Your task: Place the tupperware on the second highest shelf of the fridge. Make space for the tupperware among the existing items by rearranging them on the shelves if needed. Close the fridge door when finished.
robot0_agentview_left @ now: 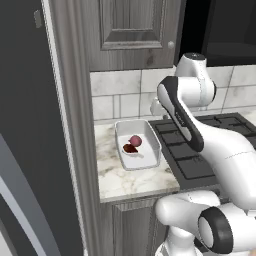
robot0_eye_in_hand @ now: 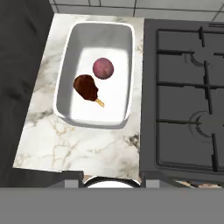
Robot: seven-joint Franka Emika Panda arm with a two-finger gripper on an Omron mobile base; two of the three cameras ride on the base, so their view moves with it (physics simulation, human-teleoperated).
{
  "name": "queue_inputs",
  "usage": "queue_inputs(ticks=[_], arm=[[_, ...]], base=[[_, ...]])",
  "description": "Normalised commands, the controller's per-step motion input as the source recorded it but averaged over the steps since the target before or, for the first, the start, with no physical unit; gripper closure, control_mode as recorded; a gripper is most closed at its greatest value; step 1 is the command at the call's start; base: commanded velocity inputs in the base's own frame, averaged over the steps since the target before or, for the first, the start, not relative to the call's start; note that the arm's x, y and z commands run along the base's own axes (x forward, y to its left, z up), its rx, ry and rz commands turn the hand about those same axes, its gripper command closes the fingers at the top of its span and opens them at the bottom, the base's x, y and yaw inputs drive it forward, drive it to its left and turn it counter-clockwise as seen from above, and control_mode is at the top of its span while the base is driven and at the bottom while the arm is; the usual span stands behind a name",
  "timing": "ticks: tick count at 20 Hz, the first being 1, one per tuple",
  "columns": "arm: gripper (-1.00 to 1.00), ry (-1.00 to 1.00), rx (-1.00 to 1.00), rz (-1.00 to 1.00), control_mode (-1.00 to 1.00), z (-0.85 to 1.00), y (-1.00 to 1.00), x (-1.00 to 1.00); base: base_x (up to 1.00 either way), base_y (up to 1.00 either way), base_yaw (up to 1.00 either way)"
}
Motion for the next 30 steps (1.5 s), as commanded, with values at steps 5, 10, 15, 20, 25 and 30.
queue_inputs(ticks=[5,10,15,20,25,30], arm=[[-1.0,-0.05,0.0,-0.11,-1.0,-0.29,0.0,-0.23],[-1.0,-0.06,0.0,-0.24,-1.0,-0.4,0.04,-0.38],[-1.0,-0.02,0.0,-0.32,-1.0,-0.3,0.28,-0.16],[-1.0,-0.06,0.03,-0.4,-1.0,-0.29,0.34,-0.02],[-1.0,0.0,0.04,-0.39,-1.0,-0.2,0.28,0.05],[-1.0,0.0,0.24,-0.12,-1.0,-0.26,-0.32,0.17]], base=[[0.0,0.0,0.0],[0.0,0.0,0.0],[0.0,0.0,0.0],[0.0,0.0,0.0],[0.0,0.0,0.0],[0.0,0.0,0.0]])
